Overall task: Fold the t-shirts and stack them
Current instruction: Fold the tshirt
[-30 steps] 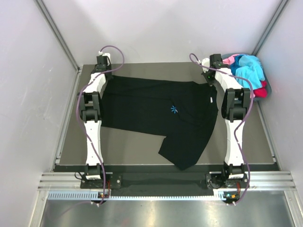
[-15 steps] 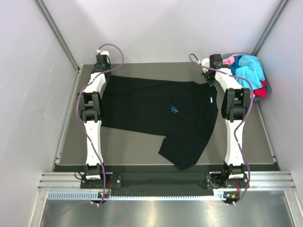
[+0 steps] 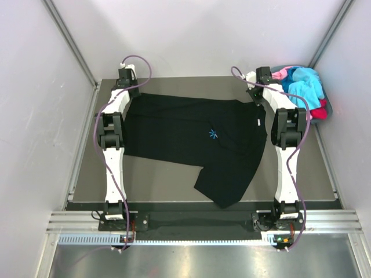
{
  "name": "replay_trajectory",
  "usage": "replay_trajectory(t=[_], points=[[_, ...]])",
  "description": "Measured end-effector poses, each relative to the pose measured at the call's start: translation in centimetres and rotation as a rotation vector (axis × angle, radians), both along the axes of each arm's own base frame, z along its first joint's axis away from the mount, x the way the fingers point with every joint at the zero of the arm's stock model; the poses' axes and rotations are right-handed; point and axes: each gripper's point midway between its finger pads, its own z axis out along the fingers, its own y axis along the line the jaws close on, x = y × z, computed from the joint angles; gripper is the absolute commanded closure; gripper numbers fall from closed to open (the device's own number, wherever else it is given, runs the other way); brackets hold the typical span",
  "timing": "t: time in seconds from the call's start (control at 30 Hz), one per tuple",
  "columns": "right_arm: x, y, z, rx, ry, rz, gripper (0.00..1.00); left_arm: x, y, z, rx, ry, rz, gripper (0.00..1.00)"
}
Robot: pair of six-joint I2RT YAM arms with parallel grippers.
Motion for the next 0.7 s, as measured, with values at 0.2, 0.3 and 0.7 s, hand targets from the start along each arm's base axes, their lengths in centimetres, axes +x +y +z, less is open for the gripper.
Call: replay_trajectory(t=[0.2, 0.3, 0.7], points=[[0.0, 0.0, 0.0, -0.003, -0.001, 0.005, 1.0, 0.0, -0.1, 0.0, 0.001, 0.0, 0.005, 1.0], [0.0, 0.0, 0.0, -0.003, -0.001, 0.005, 1.0, 0.0, 0.4, 0.0, 0.023, -0.001, 0.028, 1.0], [2.4, 0.4, 0.4, 0.004, -0.059, 0.01, 1.0, -0.5, 5.9, 0.4, 0.142, 0.006, 0.117, 1.0]])
